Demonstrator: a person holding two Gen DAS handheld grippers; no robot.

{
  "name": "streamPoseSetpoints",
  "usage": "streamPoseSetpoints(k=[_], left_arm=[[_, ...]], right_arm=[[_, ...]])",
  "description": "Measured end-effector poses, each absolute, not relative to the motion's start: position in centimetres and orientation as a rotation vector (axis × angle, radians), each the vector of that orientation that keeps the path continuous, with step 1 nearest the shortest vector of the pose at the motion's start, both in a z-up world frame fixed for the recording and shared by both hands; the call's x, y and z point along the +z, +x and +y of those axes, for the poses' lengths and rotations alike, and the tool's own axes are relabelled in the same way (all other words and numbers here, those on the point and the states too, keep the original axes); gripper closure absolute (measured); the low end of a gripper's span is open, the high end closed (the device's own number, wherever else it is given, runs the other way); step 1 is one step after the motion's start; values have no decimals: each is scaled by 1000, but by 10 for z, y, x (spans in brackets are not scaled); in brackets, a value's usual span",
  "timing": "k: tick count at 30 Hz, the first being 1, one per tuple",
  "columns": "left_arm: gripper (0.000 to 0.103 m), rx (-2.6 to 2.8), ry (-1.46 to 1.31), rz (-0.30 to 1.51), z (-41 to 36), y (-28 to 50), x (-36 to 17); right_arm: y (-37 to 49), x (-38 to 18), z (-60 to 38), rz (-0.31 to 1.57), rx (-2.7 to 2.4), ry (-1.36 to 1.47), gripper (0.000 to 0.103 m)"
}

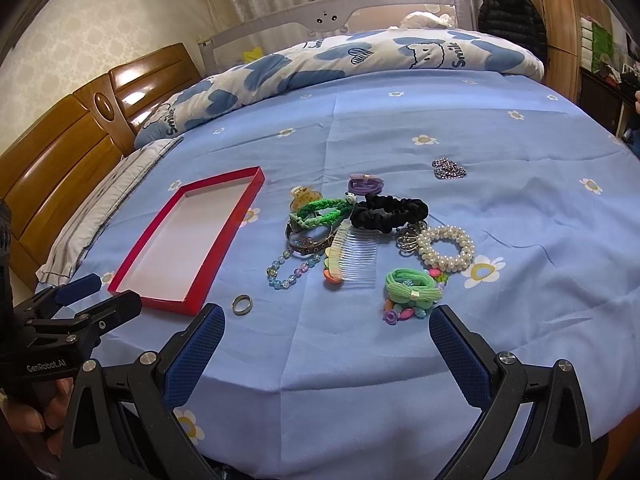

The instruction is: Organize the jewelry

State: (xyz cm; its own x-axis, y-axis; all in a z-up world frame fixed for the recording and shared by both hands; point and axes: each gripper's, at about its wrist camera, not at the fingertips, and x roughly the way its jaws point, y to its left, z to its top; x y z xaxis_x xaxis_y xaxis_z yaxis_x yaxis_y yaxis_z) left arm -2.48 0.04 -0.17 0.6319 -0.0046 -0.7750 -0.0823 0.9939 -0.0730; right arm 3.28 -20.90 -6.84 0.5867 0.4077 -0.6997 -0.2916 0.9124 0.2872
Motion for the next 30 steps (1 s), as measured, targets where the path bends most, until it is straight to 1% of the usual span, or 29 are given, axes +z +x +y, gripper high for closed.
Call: streamPoseSetpoints(k=[19, 30], left_arm=[[0, 41, -106, 891, -2, -22, -3], [0, 25, -124, 916, 1, -6, -7]], right_arm=[[36, -67, -212, 843, 414, 165, 0], [45, -70, -216, 848, 418, 178, 0]])
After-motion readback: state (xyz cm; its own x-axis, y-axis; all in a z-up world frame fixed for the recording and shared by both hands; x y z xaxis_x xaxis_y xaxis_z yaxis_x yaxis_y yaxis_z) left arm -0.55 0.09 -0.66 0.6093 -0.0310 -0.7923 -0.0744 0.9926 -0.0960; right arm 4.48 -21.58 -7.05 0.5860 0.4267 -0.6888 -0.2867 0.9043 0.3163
